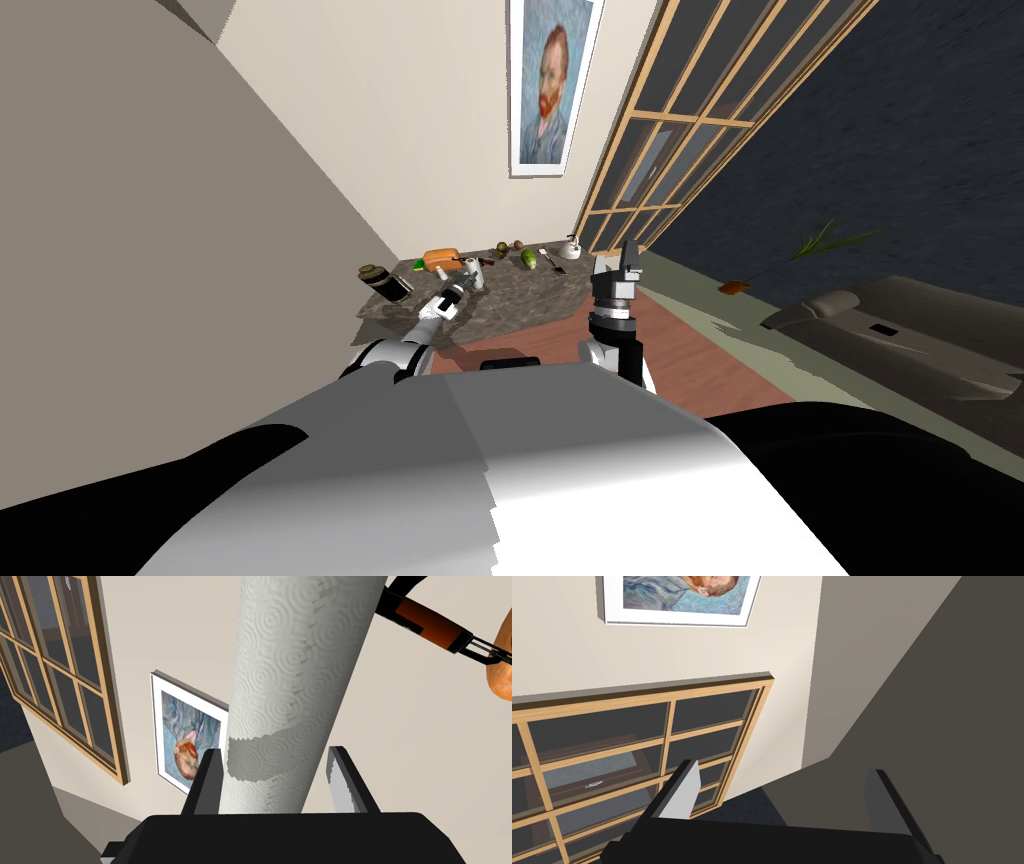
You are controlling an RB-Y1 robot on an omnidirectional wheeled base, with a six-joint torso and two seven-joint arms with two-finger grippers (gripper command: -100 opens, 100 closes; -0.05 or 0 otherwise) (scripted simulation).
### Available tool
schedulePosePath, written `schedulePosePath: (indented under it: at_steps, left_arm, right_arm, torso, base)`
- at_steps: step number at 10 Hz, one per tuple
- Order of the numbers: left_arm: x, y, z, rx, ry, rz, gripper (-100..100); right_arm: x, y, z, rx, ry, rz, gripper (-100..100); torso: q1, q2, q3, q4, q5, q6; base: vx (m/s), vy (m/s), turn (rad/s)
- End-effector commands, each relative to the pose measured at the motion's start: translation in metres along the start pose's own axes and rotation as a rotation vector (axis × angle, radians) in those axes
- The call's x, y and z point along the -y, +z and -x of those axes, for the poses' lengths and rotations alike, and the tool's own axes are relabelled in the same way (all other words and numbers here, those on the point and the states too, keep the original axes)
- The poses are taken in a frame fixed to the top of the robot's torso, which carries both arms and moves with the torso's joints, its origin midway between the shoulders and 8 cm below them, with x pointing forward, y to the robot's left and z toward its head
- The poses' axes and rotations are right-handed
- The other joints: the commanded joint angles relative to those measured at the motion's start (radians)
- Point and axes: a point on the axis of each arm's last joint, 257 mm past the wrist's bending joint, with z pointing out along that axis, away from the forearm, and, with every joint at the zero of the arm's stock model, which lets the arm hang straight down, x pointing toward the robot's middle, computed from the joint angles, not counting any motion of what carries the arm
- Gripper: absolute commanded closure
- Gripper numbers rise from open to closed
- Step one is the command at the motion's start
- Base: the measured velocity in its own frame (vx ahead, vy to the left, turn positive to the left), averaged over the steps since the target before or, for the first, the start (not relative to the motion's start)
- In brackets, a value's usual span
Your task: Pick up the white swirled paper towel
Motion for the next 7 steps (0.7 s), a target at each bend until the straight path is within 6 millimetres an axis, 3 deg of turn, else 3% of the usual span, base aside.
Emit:
schedulePosePath:
  at_steps: [1,2,5,6,7]
  left_arm:
    - [0.000,0.000,0.000,0.000,0.000,0.000,0]
    - [-0.001,-0.012,-0.016,-0.031,0.006,0.006,100]
    - [0.004,-0.021,-0.018,-0.018,0.004,-0.004,100]
    - [0.004,-0.031,-0.032,-0.047,0.011,0.001,100]
    - [0.005,-0.035,-0.033,-0.044,0.009,-0.001,100]
  right_arm:
    - [0.000,0.000,0.000,0.000,0.000,0.000,0]
    - [0.000,0.000,0.000,0.000,0.000,0.000,0]
    - [0.000,0.000,0.000,0.000,0.000,0.000,0]
    - [0.000,0.000,0.000,0.000,0.000,0.000,0]
    - [0.000,0.000,0.000,0.000,0.000,0.000,0]
  torso:
    - [0.000,0.000,0.000,0.000,0.000,0.000]
    - [0.000,0.000,0.000,0.000,0.000,0.000]
    - [0.003,-0.008,-0.006,-0.004,0.001,-0.001]
    - [0.004,-0.007,-0.006,-0.005,0.001,-0.001]
    - [0.005,-0.011,-0.008,-0.007,0.002,-0.002]
  base:
    - [0.000,0.000,0.000]
    - [0.093,-0.005,0.038]
    - [0.064,0.008,0.011]
    - [0.085,0.026,0.034]
    - [0.099,0.010,0.019]
